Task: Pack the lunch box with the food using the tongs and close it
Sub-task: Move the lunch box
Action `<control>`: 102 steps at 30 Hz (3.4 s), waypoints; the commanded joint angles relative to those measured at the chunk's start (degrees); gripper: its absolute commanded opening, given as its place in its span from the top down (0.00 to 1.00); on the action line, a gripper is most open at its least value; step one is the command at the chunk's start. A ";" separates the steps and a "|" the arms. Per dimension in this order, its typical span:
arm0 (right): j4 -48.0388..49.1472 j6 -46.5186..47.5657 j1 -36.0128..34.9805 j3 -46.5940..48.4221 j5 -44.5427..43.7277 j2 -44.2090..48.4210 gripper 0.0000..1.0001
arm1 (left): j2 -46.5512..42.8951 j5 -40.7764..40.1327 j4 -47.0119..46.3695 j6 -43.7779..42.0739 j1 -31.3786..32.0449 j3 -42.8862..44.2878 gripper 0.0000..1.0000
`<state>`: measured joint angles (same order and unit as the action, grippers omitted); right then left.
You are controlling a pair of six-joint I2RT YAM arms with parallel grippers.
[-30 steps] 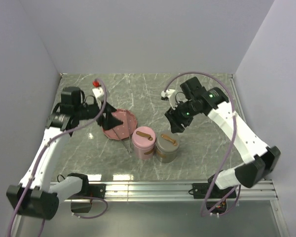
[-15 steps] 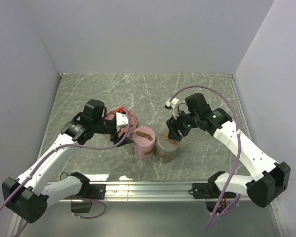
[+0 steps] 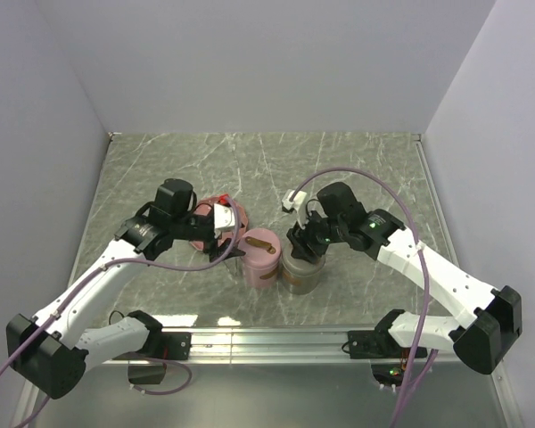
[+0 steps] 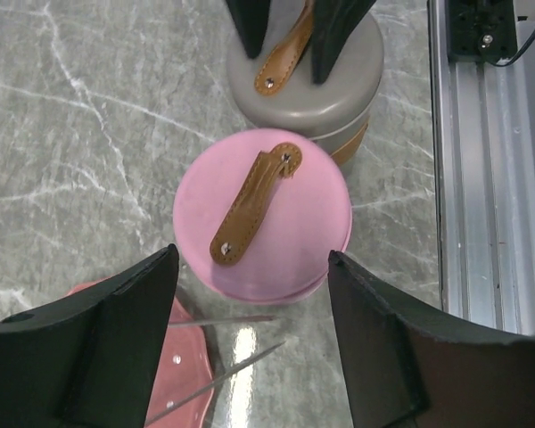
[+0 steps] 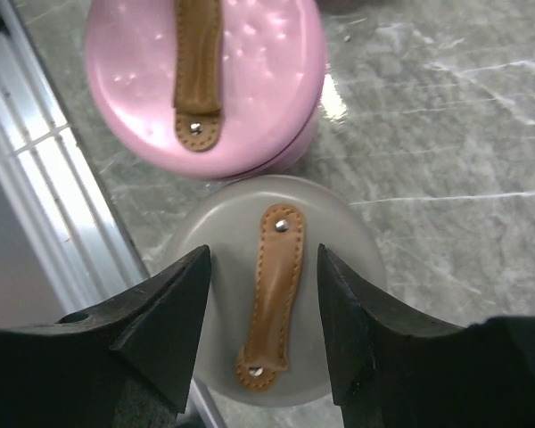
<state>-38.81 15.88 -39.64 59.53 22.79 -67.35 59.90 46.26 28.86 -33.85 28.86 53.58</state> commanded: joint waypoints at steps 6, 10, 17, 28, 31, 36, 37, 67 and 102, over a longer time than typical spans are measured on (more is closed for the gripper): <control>1.02 0.29 -0.62 -2.49 -3.71 -1.56 0.43 | 1.45 -2.92 -7.41 2.11 5.76 -1.11 0.35; 0.58 0.56 -0.79 -2.31 -4.41 -0.50 0.43 | 2.59 -4.68 -9.00 2.73 7.43 -1.46 0.38; 0.66 0.65 -1.05 -4.59 -4.86 2.39 0.43 | 4.79 -7.06 -9.35 2.73 9.28 -2.95 0.42; -0.13 0.29 -1.23 -2.93 -3.45 5.56 0.41 | 6.81 -10.05 -6.54 2.20 12.27 -4.28 0.46; -0.65 0.47 -1.23 -2.40 -3.45 6.62 0.41 | 6.55 -10.22 -6.45 3.17 12.36 -3.58 0.45; -1.62 1.61 -1.05 -1.96 -5.91 8.46 0.41 | 6.81 -9.70 -5.92 4.93 12.36 -1.91 0.44; -1.62 1.70 -0.97 -2.22 -6.00 8.47 0.41 | 6.81 -9.35 -6.01 5.63 12.36 -1.64 0.44; -0.04 -0.49 0.87 4.54 -6.97 11.62 0.35 | -0.30 -4.08 -11.36 19.16 6.74 3.98 0.27; 2.95 -13.51 38.49 -1.52 -0.29 7.05 0.00 | 5.49 -23.41 6.29 31.91 -35.28 7.42 0.00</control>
<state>-38.52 2.42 -1.39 57.95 21.41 -63.33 67.44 25.21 35.44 1.30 -6.55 62.06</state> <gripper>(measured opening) 0.994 0.994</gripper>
